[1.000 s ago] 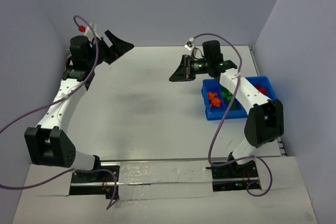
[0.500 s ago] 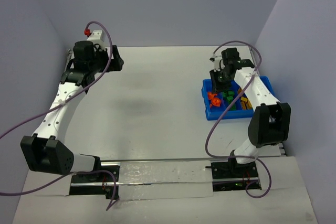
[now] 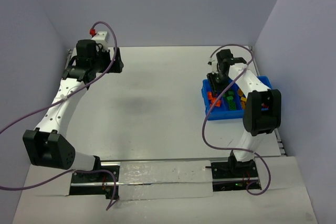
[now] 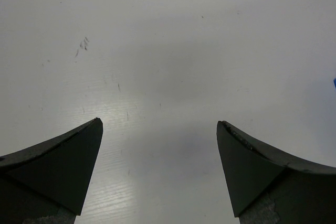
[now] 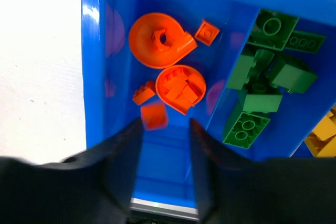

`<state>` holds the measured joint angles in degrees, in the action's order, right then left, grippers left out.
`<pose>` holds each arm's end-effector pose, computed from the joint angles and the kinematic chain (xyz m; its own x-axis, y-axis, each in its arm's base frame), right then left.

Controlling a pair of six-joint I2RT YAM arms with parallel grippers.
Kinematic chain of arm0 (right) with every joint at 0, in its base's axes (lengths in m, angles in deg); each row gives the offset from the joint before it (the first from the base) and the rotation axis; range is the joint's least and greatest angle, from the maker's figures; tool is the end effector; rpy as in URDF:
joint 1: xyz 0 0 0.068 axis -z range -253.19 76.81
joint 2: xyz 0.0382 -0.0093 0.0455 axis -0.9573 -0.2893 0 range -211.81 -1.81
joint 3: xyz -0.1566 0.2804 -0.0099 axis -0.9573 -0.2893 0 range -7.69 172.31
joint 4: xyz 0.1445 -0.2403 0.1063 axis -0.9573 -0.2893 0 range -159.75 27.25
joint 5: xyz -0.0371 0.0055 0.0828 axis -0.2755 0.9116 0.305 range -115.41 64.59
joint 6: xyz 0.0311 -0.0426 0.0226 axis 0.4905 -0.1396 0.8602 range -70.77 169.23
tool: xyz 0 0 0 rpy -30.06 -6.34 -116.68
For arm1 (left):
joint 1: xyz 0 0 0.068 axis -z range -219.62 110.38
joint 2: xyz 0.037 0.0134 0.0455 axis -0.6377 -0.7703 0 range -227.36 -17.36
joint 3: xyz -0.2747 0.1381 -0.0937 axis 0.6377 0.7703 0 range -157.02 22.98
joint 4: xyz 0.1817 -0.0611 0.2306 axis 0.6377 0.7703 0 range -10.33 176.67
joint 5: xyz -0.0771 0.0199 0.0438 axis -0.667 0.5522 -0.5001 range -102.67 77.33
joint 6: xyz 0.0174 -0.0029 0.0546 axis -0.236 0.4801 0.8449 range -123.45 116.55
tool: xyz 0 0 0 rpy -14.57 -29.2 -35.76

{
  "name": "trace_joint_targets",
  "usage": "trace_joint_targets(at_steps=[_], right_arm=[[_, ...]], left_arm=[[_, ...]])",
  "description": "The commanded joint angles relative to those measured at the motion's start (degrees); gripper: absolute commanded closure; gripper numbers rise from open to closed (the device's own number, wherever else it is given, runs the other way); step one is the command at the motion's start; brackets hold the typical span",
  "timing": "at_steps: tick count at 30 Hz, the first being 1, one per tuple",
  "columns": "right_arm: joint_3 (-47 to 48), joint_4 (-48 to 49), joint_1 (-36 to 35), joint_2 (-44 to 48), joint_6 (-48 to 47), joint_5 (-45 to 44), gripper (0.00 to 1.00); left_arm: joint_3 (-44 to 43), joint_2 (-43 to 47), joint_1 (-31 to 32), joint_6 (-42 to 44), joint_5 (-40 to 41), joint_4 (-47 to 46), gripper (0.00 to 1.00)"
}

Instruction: Sort the legos into containers by color

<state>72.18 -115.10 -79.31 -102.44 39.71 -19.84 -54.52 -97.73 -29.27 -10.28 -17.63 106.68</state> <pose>0.3967 0.0465 0.2673 -0.9161 -0.2639 -0.3018 -0.2898 0.9561 0.0436 0.3485 -0.0672 0.4116 -0.5166 -0.0261 -0.8558 0.1928 0.9703 -0.1459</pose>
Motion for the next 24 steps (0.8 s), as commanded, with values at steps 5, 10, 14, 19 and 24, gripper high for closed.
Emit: trace_joint_targets(at_steps=[5,10,14,19,24], right_arm=[[6.19,-3.42,-0.28,1.21,0.16,0.42,0.33],[7.98,-5.3,-1.21,4.71,0.34,1.47,0.29],[7.35,-1.71,-1.61,12.64,2.27,5.94,0.02],[-1.16,9.1,-4.17,25.48,7.85,10.58,0.0],[-11.05,20.18,-4.69,39.4,11.46,8.37,0.0]], left_arm=[[-3.98,-0.8,-0.11,1.6,0.83,1.99,0.01],[-4.42,-0.53,-0.46,1.34,-0.15,2.57,0.01],[-4.12,0.58,-1.6,1.31,-4.19,3.74,0.01],[0.42,4.77,-2.44,2.87,-7.57,3.31,0.01],[7.92,12.15,-2.53,5.96,-4.97,3.82,0.01]])
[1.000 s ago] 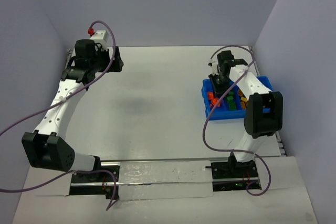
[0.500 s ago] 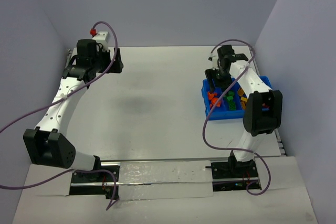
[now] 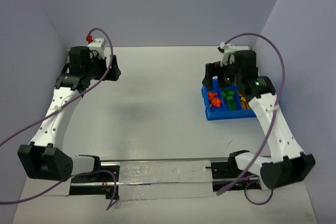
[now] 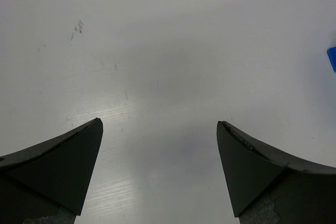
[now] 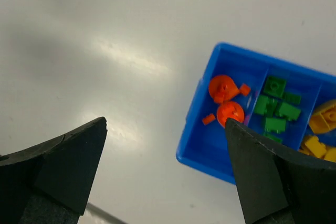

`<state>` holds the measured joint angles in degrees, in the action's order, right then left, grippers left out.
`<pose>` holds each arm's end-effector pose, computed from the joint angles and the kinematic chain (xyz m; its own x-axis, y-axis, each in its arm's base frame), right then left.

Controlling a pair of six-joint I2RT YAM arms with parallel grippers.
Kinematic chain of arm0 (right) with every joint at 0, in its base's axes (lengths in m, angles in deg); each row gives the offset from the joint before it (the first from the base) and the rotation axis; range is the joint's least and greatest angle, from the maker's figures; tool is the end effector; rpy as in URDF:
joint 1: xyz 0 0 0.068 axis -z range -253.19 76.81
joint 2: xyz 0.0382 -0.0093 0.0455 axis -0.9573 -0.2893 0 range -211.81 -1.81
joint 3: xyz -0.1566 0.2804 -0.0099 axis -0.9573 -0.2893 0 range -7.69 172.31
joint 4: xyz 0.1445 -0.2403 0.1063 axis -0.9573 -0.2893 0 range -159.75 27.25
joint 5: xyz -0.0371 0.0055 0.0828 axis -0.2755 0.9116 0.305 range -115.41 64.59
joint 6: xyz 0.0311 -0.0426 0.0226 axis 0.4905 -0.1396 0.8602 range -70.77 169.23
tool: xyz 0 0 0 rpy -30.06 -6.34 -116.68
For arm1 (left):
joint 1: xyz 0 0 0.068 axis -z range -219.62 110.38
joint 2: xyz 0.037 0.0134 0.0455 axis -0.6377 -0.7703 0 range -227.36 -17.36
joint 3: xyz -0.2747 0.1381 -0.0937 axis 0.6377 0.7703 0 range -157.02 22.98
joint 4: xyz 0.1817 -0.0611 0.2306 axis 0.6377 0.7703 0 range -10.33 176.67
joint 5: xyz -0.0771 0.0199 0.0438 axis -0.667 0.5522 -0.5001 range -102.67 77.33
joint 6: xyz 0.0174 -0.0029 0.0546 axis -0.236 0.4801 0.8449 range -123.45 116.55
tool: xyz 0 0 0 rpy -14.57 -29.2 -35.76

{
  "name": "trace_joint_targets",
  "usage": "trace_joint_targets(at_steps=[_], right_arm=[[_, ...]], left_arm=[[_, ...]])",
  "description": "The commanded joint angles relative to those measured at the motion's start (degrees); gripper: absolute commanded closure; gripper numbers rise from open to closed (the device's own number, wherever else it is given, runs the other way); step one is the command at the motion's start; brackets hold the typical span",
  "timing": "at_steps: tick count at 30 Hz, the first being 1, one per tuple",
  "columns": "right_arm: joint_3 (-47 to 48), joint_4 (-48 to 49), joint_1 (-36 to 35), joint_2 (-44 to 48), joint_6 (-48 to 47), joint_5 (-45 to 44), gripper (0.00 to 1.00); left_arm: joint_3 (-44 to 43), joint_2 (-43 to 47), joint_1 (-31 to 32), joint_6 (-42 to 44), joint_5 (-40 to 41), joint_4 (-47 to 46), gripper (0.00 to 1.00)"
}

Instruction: Sort the legos into containers by color

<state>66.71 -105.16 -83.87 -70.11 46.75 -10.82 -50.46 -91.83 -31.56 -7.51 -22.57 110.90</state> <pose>0.2662 0.0606 0.4280 -0.5650 -0.1493 -0.8115 -0.4038 0.9077 0.1141 0.3148 -0.0516 0.4100 -0.5471 0.0070 -0.8371 0.2441 0.9579 -0.1515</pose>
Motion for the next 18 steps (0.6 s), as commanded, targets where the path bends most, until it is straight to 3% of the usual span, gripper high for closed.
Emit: trace_joint_targets(at_steps=[1,7,12,18], right_arm=[[-7.44,12.1,-0.18,8.73,4.56,-2.02,0.0],[-14.96,18.7,-0.29,17.38,4.51,-9.07,0.0],[-17.26,19.42,-0.22,19.46,4.98,-8.37,0.0],[-17.44,19.27,-0.22,20.23,5.19,-7.57,0.0]], left_arm=[[5.42,8.03,-0.23,3.32,0.65,-0.53,0.01],[11.82,15.69,-0.23,6.0,4.32,-1.26,0.01],[15.62,21.93,-0.32,6.87,6.23,-2.47,0.01],[16.8,23.18,-0.32,6.87,8.55,-3.13,0.01]])
